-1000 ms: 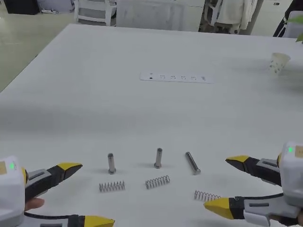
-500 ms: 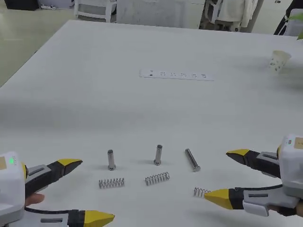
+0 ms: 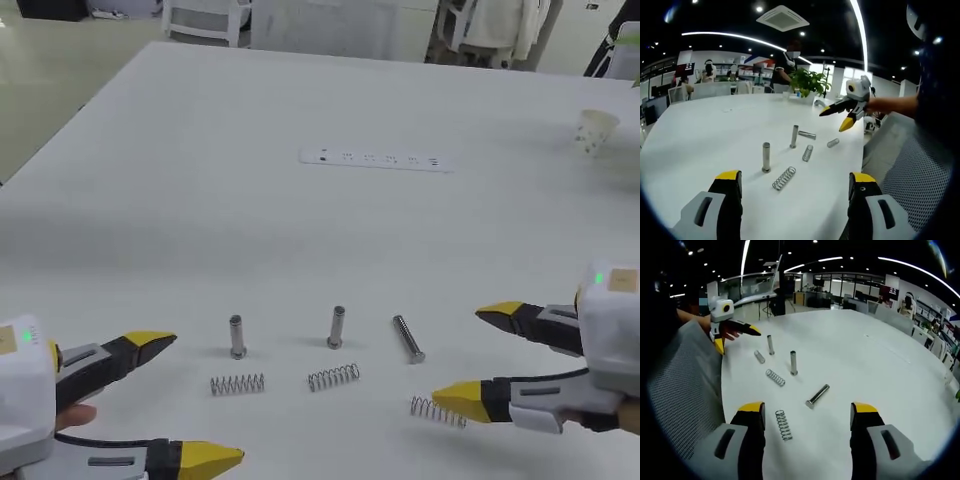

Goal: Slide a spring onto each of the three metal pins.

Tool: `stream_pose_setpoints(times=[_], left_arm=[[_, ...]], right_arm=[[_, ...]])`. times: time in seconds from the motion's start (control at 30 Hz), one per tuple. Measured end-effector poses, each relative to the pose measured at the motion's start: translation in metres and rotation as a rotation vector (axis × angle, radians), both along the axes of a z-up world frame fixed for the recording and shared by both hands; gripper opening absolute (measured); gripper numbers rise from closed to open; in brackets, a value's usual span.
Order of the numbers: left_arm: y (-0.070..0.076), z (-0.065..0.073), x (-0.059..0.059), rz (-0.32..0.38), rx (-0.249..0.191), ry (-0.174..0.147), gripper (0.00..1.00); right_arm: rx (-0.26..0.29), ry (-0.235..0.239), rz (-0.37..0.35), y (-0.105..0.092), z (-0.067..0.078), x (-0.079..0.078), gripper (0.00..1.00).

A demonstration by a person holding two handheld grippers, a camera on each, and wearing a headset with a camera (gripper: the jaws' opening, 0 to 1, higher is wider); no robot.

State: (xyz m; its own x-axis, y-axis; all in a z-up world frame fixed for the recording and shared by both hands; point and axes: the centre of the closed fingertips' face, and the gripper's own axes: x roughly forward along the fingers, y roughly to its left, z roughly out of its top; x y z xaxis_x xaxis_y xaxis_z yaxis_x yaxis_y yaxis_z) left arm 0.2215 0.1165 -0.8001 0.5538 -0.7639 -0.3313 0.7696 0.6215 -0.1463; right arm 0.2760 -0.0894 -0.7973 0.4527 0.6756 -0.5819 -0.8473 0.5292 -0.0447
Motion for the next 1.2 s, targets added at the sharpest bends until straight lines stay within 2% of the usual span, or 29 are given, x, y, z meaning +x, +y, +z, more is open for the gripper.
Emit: stream_pose_setpoints(times=[0.43, 0.63, 0.9, 1.03, 1.2], left_arm=[[0.001, 0.003, -0.001, 0.006, -0.003, -0.01, 0.84], [0.002, 0.003, -0.001, 0.007, -0.003, -0.01, 0.84], [0.004, 0.003, -0.002, 0.012, -0.003, -0.012, 0.84], [0.005, 0.003, -0.001, 0.016, -0.005, -0.012, 0.84], [0.004, 0.003, -0.002, 0.017, -0.006, -0.01, 0.84]], right_arm=[[-0.073, 0.005, 0.013, 0.011, 0.003, 0.026, 0.61], [-0.1, 0.024, 0.003, 0.016, -0.001, 0.038, 0.57], [-0.134, 0.059, -0.016, 0.025, -0.01, 0.05, 0.51], [-0.161, 0.09, -0.037, 0.026, -0.019, 0.053, 0.48], [-0.179, 0.107, -0.051, 0.028, -0.025, 0.055, 0.43]])
